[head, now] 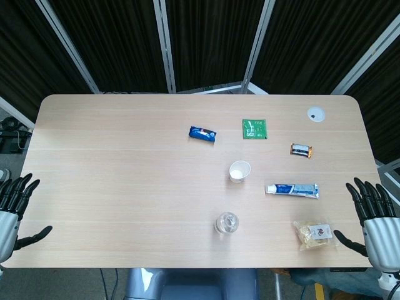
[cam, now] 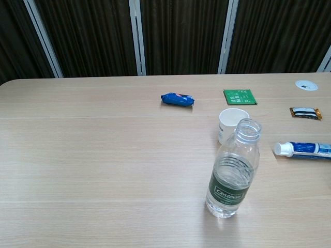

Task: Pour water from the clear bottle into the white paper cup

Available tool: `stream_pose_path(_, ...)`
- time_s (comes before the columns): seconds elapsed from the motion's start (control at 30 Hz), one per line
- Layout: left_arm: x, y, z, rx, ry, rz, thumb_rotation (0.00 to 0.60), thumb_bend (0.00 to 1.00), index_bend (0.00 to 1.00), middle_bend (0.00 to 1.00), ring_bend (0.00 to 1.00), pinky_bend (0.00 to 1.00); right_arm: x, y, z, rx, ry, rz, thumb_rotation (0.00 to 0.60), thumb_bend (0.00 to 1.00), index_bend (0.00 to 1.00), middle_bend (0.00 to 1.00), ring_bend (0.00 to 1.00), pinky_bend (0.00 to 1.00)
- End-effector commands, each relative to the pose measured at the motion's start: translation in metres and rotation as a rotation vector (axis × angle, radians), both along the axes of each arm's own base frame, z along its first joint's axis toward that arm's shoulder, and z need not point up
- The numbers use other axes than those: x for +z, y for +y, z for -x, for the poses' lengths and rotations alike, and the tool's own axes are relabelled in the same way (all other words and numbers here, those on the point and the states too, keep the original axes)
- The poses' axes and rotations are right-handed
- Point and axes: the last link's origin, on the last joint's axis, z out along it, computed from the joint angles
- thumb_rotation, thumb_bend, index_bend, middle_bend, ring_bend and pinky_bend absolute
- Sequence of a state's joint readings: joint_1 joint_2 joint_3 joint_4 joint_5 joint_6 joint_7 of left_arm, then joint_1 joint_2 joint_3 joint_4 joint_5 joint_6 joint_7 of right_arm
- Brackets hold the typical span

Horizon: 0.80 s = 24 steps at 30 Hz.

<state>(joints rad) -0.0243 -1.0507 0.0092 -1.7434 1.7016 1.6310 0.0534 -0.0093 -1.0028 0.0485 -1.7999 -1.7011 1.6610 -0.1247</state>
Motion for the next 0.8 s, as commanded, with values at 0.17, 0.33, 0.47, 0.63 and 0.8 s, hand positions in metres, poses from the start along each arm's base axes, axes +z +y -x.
stream_pose_path(0.17,0.000,0.000,0.001,0.003,0.000,0.001,0.600,0.00,0.00,0.00,0.00,0.00,-0.001,0.000,0.000,-0.002,0.000,-0.007,0.600,0.00,0.00,0.00,0.00,0.00)
stream_pose_path(0.33,0.000,0.001,0.000,0.003,-0.008,0.004,0.600,0.00,0.00,0.00,0.00,0.00,-0.007,-0.006,0.007,-0.041,-0.045,-0.105,0.600,0.00,0.00,0.00,0.00,0.00)
stream_pose_path(0.47,-0.002,0.005,-0.001,-0.001,0.000,0.011,0.600,0.00,0.01,0.00,0.00,0.00,-0.012,-0.026,0.029,-0.101,-0.137,-0.293,0.600,0.00,0.00,0.00,0.00,0.00)
stream_pose_path(0.63,-0.011,0.015,0.000,0.020,0.022,0.033,0.600,0.00,0.00,0.00,0.00,0.00,-0.024,-0.050,0.068,-0.179,-0.333,-0.540,0.600,0.00,0.00,0.00,0.00,0.00)
stream_pose_path(0.8,-0.017,0.019,-0.001,0.031,0.042,0.026,0.600,0.00,0.01,0.00,0.00,0.00,-0.050,-0.064,0.085,-0.147,-0.387,-0.711,0.600,0.00,0.00,0.00,0.00,0.00)
